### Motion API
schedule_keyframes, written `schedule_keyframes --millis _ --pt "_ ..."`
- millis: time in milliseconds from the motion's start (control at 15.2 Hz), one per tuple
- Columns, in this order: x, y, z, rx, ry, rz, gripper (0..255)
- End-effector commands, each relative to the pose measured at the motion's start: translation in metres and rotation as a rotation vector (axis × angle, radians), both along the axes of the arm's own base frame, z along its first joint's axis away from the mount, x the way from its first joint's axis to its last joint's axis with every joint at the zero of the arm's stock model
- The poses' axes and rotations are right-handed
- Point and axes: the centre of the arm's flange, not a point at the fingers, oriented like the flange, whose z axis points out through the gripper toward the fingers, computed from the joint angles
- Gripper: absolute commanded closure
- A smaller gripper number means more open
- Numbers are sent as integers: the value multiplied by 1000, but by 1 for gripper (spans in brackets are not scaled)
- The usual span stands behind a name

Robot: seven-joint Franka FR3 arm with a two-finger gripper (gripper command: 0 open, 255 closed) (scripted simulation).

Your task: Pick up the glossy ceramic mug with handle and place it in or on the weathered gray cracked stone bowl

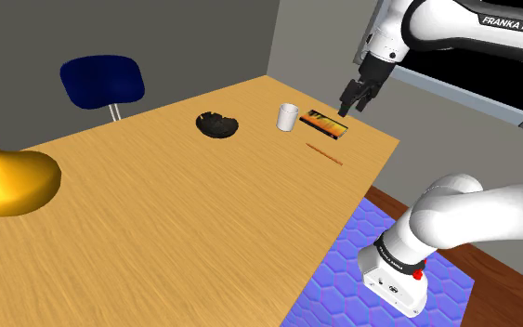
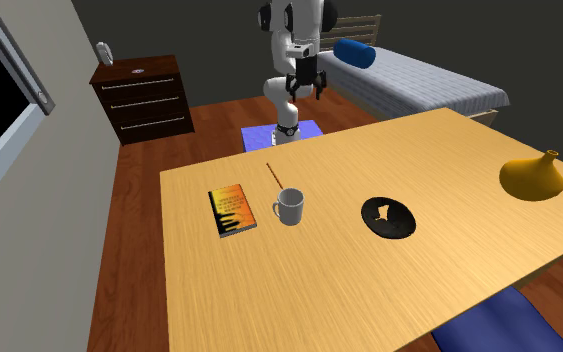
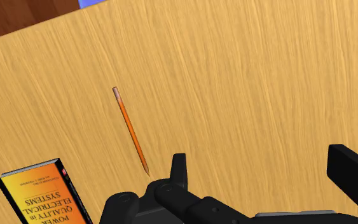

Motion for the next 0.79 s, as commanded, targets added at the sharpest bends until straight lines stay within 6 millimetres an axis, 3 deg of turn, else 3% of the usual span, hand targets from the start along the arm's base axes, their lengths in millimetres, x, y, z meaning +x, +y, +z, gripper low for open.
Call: schedule_keyframes --millis 0,726 --pt "0 0 0 0 0 0 0" --pt "118 -24 -72 -45 -29 -47 0"
